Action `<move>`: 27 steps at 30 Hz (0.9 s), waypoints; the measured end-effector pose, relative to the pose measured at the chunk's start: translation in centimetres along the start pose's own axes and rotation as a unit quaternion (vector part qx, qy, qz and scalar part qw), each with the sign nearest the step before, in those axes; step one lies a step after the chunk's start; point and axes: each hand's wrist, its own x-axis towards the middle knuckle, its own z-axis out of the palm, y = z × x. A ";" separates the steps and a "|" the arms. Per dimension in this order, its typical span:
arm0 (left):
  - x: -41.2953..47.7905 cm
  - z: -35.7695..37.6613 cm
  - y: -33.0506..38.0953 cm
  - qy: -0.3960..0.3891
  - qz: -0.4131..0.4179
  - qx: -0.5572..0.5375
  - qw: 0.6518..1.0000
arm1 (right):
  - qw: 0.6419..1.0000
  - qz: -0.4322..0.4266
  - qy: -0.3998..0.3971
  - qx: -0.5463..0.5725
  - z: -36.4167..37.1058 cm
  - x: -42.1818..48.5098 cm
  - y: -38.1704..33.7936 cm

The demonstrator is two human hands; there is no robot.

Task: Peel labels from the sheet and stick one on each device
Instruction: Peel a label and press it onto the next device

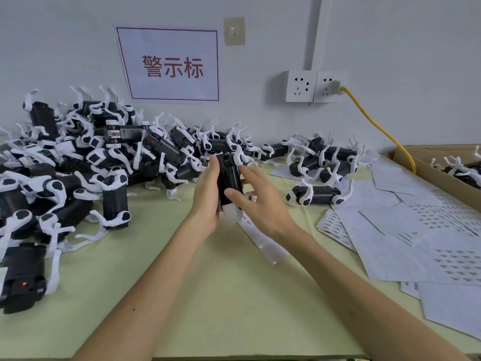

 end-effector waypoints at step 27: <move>-0.6 0.2 0.8 -0.029 0.134 0.136 0.981 | 0.981 0.093 0.072 0.157 -1.2 0.6 0.5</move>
